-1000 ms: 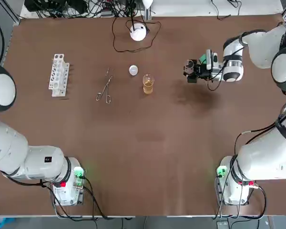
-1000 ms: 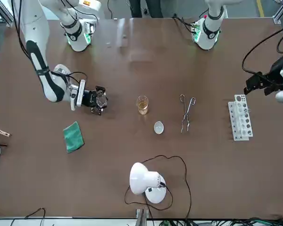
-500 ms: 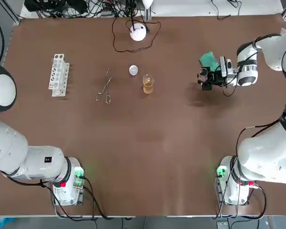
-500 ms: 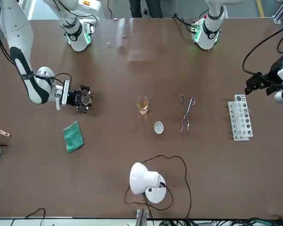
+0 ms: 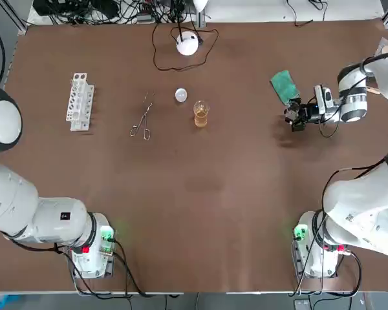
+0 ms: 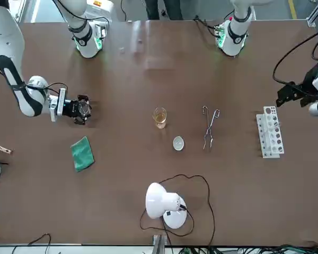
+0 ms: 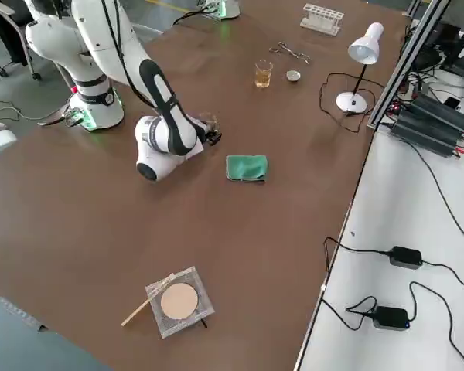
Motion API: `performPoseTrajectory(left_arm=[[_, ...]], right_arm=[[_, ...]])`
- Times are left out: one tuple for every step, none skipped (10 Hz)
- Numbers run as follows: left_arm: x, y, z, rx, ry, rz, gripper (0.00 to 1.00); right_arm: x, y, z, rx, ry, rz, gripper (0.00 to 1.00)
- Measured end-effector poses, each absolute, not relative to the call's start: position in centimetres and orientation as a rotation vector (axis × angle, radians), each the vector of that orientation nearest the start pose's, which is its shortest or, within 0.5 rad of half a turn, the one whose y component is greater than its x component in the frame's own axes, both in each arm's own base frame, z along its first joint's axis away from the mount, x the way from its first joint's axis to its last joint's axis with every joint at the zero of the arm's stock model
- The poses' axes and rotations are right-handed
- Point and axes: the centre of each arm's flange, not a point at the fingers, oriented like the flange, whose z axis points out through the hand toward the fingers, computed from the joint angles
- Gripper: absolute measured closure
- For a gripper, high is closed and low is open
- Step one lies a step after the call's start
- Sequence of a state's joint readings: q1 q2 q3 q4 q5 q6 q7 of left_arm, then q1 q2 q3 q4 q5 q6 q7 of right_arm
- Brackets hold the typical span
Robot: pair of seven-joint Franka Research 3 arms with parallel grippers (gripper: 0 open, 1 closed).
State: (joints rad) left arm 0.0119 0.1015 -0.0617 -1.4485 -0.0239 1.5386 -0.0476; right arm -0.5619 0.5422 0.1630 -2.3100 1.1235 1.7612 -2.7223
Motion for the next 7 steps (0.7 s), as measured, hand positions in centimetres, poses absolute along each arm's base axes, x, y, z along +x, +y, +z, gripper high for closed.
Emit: performPoseTrajectory(left_arm=[[58.3,-2.9,62.0,-3.171,0.002,0.025,0.00],[58.4,-3.3,61.9,-3.171,0.013,0.028,0.00],[58.3,-3.8,61.9,-3.172,0.025,0.028,0.00],[58.3,-4.1,61.9,-3.172,0.031,0.028,0.00],[58.3,-4.1,61.9,-3.172,0.031,0.028,0.00],[58.3,-4.0,61.9,-3.172,0.029,0.028,0.00],[58.4,-3.9,61.8,-3.172,0.025,0.030,0.00]], right_arm=[[42.3,-9.3,10.7,-1.465,-1.263,-1.064,0.61],[42.6,-10.1,9.9,-1.457,-1.273,-1.070,0.61],[43.1,-10.3,9.2,-1.439,-1.275,-1.080,0.61],[43.4,-10.5,8.9,-1.413,-1.274,-1.083,0.61],[43.5,-11.0,8.7,-1.396,-1.284,-1.075,0.61],[43.3,-12.0,8.5,-1.391,-1.297,-1.073,0.61],[43.0,-13.1,8.3,-1.394,-1.301,-1.076,0.61]])
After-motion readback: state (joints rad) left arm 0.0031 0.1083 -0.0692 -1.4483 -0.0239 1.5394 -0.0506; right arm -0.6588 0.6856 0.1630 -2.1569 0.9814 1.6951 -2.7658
